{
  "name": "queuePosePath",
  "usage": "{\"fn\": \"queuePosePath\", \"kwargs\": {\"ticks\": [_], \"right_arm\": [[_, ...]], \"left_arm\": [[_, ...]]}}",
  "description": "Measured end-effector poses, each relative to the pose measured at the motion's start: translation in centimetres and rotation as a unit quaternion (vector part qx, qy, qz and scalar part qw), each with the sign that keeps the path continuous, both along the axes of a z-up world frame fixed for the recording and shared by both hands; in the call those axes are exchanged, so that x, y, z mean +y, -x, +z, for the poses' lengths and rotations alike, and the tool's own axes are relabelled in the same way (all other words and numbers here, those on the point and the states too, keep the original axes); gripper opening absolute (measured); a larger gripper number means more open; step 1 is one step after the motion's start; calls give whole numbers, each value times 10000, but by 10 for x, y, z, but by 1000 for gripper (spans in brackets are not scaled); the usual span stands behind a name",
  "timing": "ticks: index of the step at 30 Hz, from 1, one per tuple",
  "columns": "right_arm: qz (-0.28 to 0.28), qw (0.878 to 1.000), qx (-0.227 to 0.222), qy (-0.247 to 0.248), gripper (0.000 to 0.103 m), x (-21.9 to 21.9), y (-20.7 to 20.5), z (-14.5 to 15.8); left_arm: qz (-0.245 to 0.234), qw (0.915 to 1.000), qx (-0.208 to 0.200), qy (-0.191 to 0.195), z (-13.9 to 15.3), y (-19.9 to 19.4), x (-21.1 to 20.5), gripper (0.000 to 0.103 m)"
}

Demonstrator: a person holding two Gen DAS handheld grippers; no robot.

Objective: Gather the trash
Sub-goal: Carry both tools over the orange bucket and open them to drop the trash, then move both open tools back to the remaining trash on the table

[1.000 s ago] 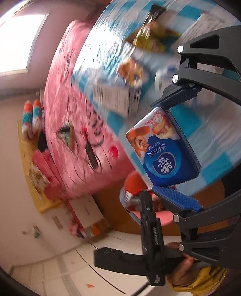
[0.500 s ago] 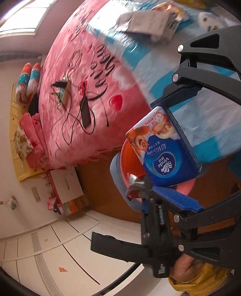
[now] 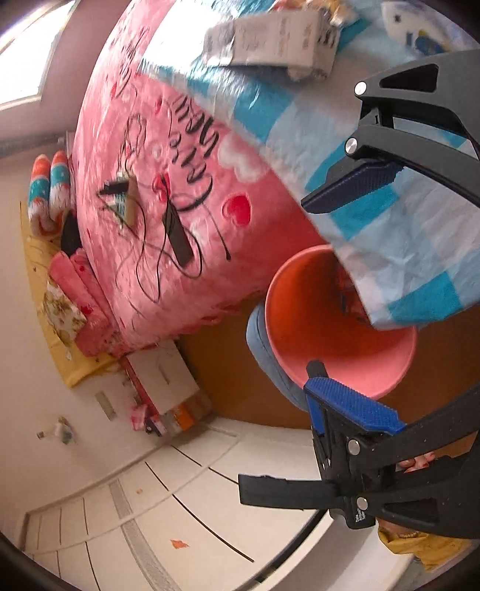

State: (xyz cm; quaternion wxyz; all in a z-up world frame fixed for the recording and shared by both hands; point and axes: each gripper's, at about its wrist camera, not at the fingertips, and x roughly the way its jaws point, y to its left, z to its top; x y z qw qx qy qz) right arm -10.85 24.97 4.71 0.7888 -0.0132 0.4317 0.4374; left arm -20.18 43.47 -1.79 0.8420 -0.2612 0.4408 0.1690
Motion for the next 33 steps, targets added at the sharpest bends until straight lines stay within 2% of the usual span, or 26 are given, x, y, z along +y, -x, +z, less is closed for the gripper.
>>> {"fn": "queuePosePath", "kwargs": {"ticks": [4, 14, 19, 23, 33], "right_arm": [[-152, 9999, 7, -8, 90, -15, 2, -2], [-375, 9985, -345, 193, 90, -47, 18, -2], [-503, 9980, -344, 188, 90, -61, 21, -3], [-563, 9976, -337, 206, 90, -73, 21, -4], [-792, 9962, -290, 202, 91, -101, 19, -10]], "left_arm": [[-93, 9999, -14, -107, 3, -4, -11, 74], [-440, 9989, -119, -131, 10, -10, -39, 76], [-601, 9980, -147, -149, 15, -14, -54, 76], [-685, 9974, -189, -140, 19, -15, -64, 81], [-940, 9951, -193, -245, 28, -22, -91, 82]]}}
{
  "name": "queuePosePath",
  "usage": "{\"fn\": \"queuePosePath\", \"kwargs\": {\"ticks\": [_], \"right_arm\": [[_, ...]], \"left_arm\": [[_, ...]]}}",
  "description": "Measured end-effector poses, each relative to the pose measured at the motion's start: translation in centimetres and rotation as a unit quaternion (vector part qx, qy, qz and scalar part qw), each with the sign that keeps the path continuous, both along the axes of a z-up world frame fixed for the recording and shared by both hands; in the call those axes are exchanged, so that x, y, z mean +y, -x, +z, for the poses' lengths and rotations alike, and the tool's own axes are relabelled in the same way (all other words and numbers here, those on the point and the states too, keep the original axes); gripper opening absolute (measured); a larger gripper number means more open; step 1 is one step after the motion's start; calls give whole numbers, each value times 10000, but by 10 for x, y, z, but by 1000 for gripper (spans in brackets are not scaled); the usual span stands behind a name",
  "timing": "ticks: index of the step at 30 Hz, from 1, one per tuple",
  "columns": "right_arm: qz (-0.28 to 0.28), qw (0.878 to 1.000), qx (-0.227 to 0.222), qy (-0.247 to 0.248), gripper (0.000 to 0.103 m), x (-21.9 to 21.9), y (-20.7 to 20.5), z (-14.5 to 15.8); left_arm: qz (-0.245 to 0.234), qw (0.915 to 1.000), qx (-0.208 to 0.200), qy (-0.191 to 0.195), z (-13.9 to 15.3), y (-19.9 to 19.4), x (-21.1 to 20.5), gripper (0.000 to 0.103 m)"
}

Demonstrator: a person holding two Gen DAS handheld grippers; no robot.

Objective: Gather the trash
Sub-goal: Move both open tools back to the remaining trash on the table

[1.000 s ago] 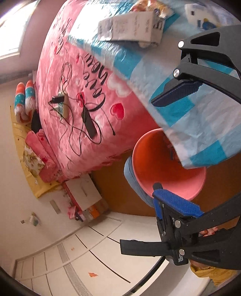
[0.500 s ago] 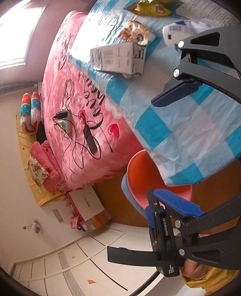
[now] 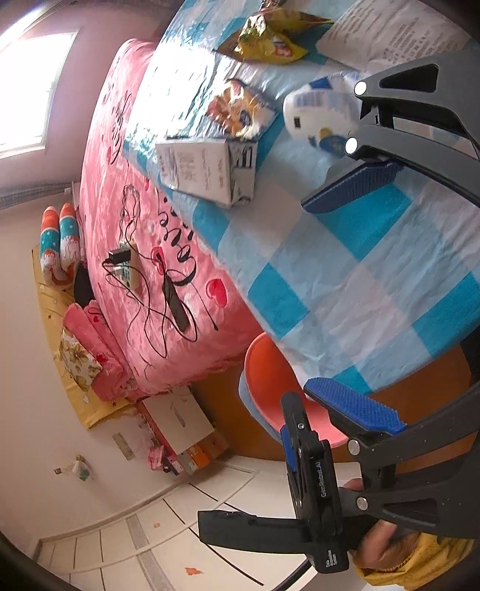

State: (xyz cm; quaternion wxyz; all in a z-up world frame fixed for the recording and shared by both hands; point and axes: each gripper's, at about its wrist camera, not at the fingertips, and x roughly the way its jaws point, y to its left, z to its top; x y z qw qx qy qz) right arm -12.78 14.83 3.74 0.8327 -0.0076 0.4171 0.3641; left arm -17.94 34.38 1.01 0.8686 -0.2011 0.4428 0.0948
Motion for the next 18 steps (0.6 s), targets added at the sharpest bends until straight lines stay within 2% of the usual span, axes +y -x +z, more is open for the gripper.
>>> {"fn": "queuePosePath", "kwargs": {"ticks": [3, 18], "right_arm": [[-95, 9999, -91, -43, 93, -11, 0, 2], [-535, 9981, -317, -17, 93, -64, -7, 4]], "left_arm": [[-72, 10000, 13, -42, 2, -2, -9, 83], [-509, 9982, 84, -316, 13, -16, -60, 84]]}}
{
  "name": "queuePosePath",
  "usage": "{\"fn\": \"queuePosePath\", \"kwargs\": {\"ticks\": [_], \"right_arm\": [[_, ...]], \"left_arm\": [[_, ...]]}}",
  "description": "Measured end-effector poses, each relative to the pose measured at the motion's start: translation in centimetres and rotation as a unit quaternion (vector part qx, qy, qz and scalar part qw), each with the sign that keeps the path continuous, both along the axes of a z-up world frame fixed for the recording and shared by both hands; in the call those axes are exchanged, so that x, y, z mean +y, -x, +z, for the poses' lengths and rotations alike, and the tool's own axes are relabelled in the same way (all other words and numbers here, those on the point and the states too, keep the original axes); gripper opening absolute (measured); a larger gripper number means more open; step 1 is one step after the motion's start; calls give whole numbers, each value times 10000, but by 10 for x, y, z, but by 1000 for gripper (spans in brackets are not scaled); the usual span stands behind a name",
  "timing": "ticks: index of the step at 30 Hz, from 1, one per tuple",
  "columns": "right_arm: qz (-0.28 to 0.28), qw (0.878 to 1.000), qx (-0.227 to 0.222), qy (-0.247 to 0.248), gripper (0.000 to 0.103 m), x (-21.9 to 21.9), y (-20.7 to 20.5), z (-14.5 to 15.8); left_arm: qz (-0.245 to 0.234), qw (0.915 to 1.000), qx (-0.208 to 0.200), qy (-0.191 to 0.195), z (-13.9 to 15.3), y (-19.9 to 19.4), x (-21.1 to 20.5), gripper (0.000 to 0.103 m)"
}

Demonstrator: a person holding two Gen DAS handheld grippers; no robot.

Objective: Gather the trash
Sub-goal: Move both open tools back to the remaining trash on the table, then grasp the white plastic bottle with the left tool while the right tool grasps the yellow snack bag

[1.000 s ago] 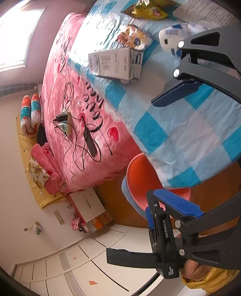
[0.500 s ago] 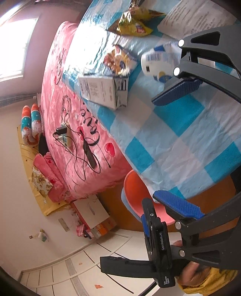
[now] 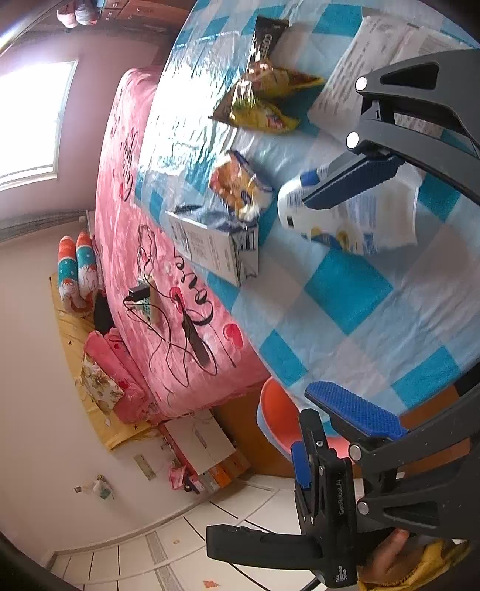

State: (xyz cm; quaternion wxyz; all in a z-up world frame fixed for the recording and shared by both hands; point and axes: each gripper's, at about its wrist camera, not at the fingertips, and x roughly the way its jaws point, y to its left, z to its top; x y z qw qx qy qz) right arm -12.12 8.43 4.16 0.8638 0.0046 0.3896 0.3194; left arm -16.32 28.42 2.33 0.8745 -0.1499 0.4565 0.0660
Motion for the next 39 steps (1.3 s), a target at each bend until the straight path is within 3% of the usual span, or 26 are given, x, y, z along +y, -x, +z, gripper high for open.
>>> {"fn": "queuePosePath", "kwargs": {"ticks": [16, 28, 32, 39], "right_arm": [[-382, 9992, -4, -78, 93, -47, -13, -1], [-1079, 9935, 154, -318, 93, -117, -41, -2], [-1356, 9896, 266, -397, 93, -147, -52, -5], [-1853, 9798, 470, -593, 93, -198, -69, -12]], "left_arm": [[-579, 9979, 145, -247, 4, -16, -63, 84], [-1076, 9934, 197, -331, 7, -27, -111, 84], [-1221, 9919, 198, -299, 8, -32, -124, 84], [-1477, 9887, 232, 119, 9, -44, -148, 84]]}}
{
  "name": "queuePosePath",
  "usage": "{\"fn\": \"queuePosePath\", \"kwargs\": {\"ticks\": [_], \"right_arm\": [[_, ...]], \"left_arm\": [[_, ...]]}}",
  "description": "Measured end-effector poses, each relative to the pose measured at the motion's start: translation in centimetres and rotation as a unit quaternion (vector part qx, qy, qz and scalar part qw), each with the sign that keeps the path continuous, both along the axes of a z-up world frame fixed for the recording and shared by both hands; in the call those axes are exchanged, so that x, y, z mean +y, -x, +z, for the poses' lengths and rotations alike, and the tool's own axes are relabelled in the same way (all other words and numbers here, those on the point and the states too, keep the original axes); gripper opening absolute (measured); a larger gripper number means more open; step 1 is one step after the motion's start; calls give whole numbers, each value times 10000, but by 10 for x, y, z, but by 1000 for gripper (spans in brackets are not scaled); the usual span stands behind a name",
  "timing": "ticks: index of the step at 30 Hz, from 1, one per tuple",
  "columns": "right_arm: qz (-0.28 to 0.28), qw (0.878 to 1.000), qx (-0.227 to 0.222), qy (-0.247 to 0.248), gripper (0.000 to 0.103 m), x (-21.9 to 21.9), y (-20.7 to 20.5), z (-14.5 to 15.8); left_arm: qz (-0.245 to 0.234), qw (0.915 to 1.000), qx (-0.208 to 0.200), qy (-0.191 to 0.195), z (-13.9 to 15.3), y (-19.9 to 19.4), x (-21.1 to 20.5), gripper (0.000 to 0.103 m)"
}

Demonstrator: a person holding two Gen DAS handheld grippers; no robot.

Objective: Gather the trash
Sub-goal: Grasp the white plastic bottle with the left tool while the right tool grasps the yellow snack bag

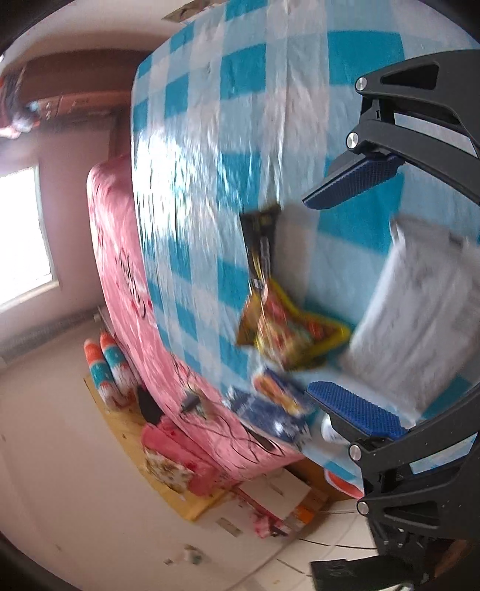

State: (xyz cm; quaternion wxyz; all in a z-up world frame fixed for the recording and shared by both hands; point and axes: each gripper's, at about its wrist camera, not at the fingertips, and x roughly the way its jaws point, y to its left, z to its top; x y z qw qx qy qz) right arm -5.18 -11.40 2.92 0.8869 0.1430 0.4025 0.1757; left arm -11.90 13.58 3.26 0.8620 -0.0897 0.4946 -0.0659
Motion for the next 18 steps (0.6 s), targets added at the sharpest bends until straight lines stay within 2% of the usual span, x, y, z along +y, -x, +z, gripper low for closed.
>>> {"fn": "queuePosePath", "kwargs": {"ticks": [8, 18], "right_arm": [[-203, 9980, 325, -508, 93, -34, -18, -12], [-118, 9971, 413, -630, 93, -34, -29, -14]], "left_arm": [[-25, 9993, 184, 333, -7, -21, -17, 84], [146, 9992, 212, 297, -13, -42, -24, 84]]}}
